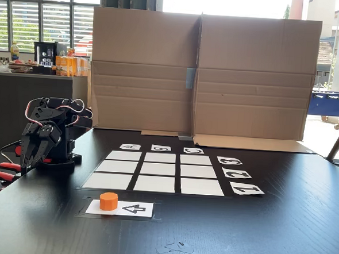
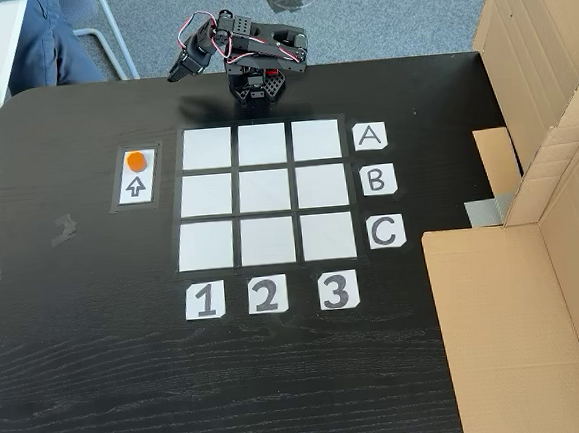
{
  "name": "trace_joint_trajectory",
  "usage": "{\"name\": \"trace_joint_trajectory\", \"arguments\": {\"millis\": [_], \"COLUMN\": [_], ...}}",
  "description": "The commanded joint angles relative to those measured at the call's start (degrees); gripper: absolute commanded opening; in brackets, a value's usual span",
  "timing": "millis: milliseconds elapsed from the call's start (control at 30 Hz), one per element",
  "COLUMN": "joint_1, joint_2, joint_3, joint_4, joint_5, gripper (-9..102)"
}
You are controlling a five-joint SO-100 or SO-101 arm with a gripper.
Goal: Pick up the round, orange token and place it in the grid on square A1.
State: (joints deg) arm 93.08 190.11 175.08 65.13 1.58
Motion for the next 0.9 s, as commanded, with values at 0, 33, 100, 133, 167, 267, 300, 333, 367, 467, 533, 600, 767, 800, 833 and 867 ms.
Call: {"name": "trace_joint_trajectory", "arguments": {"millis": [0,33,100,133,167,267,300,333,367,467,533,600,767,800,833,867], "joint_1": [4.31,4.31,4.31,4.31,4.39,4.48,4.48,4.48,4.48,4.31,4.04,3.52,1.58,1.05,0.53,-0.09], "joint_2": [-11.43,-11.43,-11.34,-11.34,-11.43,-11.87,-12.22,-12.74,-13.36,-16.96,-21.09,-25.31,-35.68,-37.97,-40.17,-42.10], "joint_3": [-10.99,-10.72,-10.37,-10.37,-10.37,-11.43,-11.95,-12.66,-13.36,-16.61,-19.86,-23.38,-32.17,-34.19,-36.12,-37.97], "joint_4": [2.02,2.02,1.93,1.85,1.85,2.02,2.02,2.02,2.02,2.02,2.02,2.02,2.99,3.52,4.04,4.57], "joint_5": [-5.54,-5.54,-5.54,-5.54,-5.54,-5.54,-5.54,-5.54,-5.54,-5.54,-5.54,-5.54,-4.83,-4.48,-3.96,-3.34], "gripper": [22,22,22,22,22,22,22,22,22,22,22,23,24,24,24,24]}}
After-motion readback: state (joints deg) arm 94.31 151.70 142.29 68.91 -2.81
